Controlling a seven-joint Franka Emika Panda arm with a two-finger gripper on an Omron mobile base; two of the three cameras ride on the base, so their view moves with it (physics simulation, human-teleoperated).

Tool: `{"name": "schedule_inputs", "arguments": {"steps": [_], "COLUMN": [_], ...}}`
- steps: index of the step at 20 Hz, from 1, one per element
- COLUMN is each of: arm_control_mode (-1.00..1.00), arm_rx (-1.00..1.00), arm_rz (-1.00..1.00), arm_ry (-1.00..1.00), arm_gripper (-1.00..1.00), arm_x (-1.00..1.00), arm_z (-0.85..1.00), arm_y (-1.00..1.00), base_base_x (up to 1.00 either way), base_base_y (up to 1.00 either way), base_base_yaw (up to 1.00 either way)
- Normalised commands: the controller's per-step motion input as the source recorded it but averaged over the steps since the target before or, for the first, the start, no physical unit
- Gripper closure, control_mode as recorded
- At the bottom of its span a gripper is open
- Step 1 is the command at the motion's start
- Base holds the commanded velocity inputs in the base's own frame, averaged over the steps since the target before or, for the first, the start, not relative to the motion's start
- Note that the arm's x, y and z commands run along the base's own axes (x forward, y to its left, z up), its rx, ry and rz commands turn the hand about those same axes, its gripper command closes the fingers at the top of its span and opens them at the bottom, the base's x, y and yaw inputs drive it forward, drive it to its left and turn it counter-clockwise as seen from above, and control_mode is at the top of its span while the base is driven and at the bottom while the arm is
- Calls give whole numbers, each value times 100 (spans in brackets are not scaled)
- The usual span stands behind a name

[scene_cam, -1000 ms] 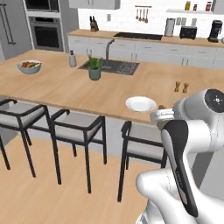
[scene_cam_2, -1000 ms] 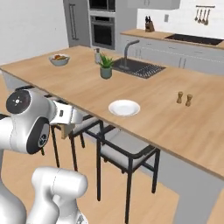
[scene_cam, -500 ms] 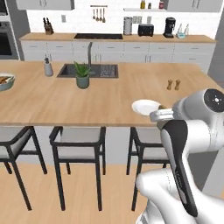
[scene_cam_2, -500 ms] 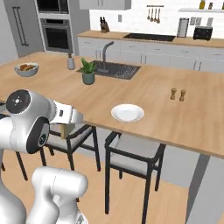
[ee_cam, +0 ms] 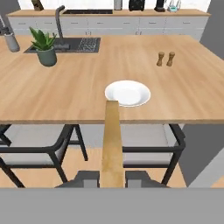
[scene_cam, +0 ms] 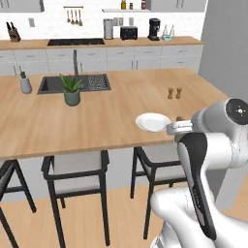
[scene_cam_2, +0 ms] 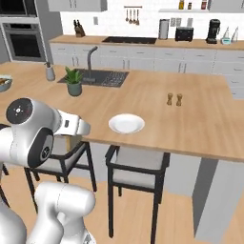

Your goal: Start the toaster. Once the lever pops up, take the bread to the plate on the dining counter.

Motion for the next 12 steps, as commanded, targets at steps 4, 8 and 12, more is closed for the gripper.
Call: {"name": "schedule_inputs", "arguments": {"steps": [4, 8, 12], "arm_control_mode": [100, 100, 100], "arm_rx": [0, 0, 0], "arm_rz": [0, 0, 0], "arm_ry": [0, 0, 0], "arm_gripper": [100, 100, 100], "arm_x": [0, 0, 0], "arm_z": [0, 0, 0], "arm_y": [0, 0, 0], "base_base_x": [55, 61, 47], "base_base_y": [0, -1, -8], "base_base_yaw": [-22, -6, -1]}}
